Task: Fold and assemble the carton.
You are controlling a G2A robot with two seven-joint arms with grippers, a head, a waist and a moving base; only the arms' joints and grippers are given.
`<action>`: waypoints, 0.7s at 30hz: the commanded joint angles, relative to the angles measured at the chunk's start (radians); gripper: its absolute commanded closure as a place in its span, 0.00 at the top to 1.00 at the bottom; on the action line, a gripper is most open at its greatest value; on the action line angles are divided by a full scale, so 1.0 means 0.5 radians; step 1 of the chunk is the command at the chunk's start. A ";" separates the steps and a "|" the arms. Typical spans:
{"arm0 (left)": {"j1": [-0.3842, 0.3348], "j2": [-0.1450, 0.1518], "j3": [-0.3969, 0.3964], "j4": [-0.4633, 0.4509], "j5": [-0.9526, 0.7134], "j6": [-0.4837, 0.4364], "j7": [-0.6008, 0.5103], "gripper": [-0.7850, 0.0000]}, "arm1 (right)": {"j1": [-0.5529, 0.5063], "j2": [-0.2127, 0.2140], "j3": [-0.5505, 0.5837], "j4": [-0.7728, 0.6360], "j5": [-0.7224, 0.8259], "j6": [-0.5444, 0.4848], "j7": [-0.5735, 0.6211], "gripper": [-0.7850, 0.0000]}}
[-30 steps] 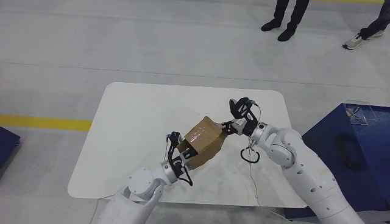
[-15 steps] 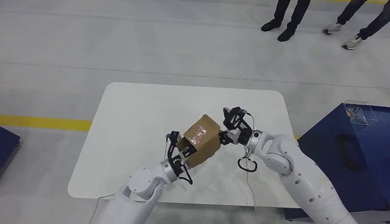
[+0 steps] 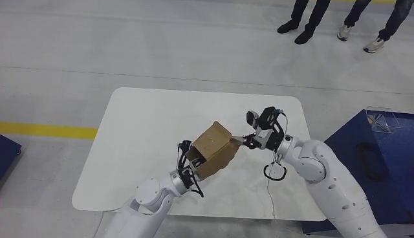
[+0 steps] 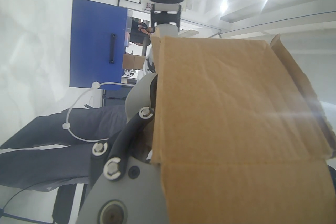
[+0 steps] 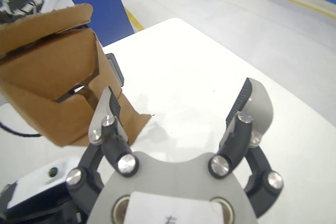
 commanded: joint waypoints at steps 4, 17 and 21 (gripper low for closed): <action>-0.004 0.001 -0.023 0.002 -0.066 0.003 -0.069 0.00 | 0.054 0.018 0.077 0.240 0.359 -0.071 0.274 1.00; -0.031 -0.012 0.025 0.023 -0.032 0.026 -0.081 0.00 | 0.133 -0.021 -0.168 0.428 0.864 -0.331 0.635 1.00; -0.032 -0.016 0.035 0.035 -0.022 0.018 -0.077 0.00 | 0.144 -0.018 -0.159 0.435 0.905 -0.380 0.637 1.00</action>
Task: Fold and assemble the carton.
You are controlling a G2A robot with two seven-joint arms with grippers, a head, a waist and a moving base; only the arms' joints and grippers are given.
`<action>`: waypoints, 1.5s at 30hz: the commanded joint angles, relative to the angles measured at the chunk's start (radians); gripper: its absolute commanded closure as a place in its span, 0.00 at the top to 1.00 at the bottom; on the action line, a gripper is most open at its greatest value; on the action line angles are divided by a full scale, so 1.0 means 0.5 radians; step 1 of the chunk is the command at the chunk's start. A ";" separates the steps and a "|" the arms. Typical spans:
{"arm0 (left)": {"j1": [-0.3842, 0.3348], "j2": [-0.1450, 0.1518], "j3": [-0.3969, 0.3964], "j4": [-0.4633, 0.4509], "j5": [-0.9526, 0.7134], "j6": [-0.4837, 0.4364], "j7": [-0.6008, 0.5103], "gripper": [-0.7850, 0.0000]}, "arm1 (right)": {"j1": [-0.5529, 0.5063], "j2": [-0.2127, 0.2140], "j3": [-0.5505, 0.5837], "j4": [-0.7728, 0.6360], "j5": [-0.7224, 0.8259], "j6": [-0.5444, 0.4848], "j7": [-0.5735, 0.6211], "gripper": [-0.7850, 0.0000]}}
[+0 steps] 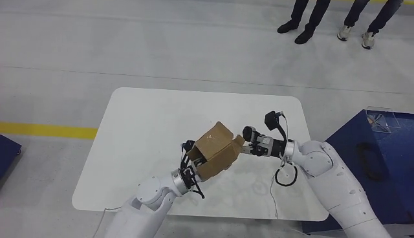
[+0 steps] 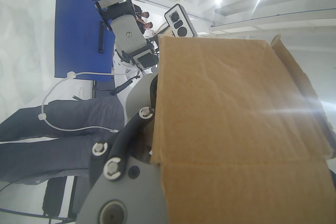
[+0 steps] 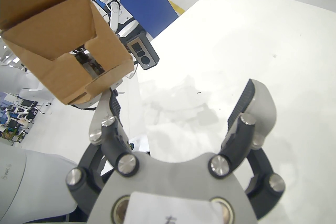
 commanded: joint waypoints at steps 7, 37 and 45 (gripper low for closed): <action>0.002 -0.009 0.026 0.027 0.005 -0.011 0.006 0.00 | 0.002 0.000 -0.017 -0.016 0.014 -0.071 -0.015 1.00; -0.034 -0.027 0.034 0.071 0.034 -0.006 0.004 0.00 | 0.086 0.004 -0.009 -0.184 -0.133 0.047 -0.079 1.00; -0.044 -0.031 0.031 0.080 0.029 -0.005 0.002 0.00 | 0.107 0.004 -0.023 -0.191 -0.174 0.076 -0.059 1.00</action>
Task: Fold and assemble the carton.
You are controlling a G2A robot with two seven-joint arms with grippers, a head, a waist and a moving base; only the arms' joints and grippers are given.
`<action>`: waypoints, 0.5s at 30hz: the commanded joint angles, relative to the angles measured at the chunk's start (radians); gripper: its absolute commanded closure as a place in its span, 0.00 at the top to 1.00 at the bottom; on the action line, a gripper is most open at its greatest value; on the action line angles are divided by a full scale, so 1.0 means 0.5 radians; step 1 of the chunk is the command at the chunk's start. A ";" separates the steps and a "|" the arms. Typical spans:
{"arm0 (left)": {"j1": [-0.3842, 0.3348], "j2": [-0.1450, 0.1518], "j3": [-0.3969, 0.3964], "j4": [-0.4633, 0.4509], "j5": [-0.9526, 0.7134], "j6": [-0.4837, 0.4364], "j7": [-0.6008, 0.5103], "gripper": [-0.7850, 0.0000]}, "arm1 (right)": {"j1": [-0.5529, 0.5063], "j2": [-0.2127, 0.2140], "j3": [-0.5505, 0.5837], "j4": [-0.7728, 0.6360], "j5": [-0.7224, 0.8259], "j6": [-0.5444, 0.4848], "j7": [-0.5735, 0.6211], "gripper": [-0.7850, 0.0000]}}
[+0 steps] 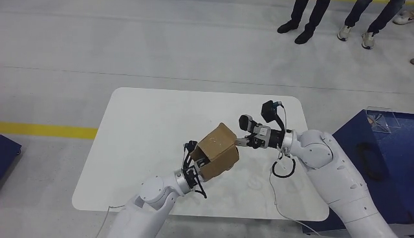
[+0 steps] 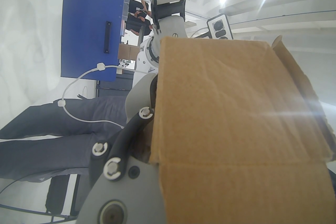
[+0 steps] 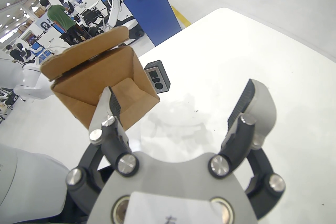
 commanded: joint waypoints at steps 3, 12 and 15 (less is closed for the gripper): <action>-0.004 -0.002 -0.001 0.001 0.000 0.011 0.000 0.00 | 0.003 -0.001 -0.012 0.005 -0.030 0.012 0.001 1.00; -0.012 -0.006 -0.002 0.001 0.007 0.023 0.004 0.00 | 0.012 -0.008 -0.033 0.022 0.005 -0.011 -0.032 1.00; -0.016 -0.008 -0.001 0.004 0.004 0.026 0.003 0.00 | 0.014 -0.008 -0.033 0.036 0.002 -0.017 -0.045 1.00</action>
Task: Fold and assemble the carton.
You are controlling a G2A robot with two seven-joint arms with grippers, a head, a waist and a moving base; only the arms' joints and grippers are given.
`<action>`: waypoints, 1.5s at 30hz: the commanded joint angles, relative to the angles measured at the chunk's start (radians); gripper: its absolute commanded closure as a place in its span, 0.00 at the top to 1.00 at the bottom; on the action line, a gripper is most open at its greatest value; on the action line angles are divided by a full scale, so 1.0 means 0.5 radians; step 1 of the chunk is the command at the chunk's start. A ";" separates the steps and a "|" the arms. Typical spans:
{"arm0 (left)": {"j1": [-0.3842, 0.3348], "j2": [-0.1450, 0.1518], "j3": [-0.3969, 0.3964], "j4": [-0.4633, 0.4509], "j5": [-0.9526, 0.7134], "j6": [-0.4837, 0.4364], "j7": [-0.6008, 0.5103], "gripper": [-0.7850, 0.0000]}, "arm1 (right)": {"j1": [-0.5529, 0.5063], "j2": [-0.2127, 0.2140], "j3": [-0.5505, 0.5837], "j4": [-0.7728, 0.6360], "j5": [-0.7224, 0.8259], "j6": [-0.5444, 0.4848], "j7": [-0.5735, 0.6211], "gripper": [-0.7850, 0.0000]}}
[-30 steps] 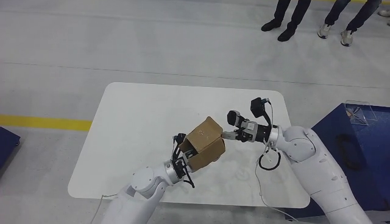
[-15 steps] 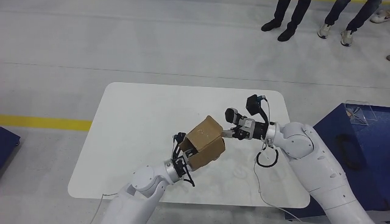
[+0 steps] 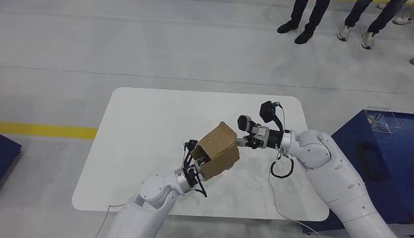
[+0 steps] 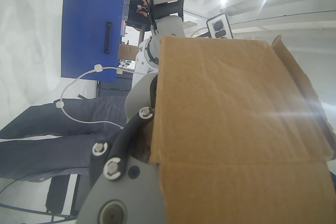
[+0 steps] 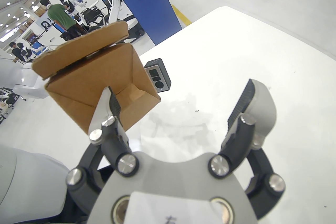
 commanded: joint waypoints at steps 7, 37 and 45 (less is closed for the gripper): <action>-0.010 -0.005 -0.003 0.019 -0.014 0.000 -0.009 0.00 | 0.009 0.014 0.077 0.099 0.047 -0.002 -0.036 1.00; -0.030 -0.022 0.012 0.054 -0.083 -0.039 -0.127 0.00 | -0.003 0.027 0.185 0.392 0.912 -0.248 -0.055 1.00; -0.030 -0.022 0.012 0.054 -0.083 -0.039 -0.127 0.00 | -0.003 0.027 0.185 0.392 0.912 -0.248 -0.055 1.00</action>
